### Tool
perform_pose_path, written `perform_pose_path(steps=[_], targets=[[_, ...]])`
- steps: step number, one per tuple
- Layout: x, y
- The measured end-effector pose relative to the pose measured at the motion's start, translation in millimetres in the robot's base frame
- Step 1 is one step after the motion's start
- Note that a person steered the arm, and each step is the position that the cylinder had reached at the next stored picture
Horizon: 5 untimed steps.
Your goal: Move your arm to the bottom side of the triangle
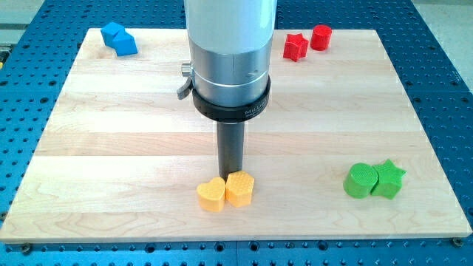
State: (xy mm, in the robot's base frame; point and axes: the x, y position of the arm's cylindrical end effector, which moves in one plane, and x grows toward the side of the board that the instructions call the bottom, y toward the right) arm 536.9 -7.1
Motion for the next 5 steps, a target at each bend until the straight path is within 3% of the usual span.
perform_pose_path(steps=[2,3,4,5], targets=[[1.0,2.2],[-39.1,-27.6],[-106.7,-62.5],[-129.0,-105.1]])
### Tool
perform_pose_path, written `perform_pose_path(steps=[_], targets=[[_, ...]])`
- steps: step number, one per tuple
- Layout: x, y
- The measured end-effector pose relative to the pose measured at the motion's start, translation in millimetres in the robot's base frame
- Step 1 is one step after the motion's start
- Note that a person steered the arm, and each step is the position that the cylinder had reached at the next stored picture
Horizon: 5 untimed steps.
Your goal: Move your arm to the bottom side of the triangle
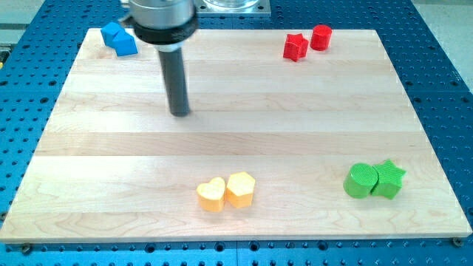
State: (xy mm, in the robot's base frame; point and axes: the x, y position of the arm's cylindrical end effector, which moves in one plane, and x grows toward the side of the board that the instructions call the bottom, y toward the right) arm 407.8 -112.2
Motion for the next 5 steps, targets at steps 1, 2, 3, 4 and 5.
perform_pose_path(steps=[1,2,3,4,5], targets=[[0.0,-83.7],[-13.8,-149.6],[-39.0,-191.5],[-41.1,-192.7],[-81.9,-192.6]])
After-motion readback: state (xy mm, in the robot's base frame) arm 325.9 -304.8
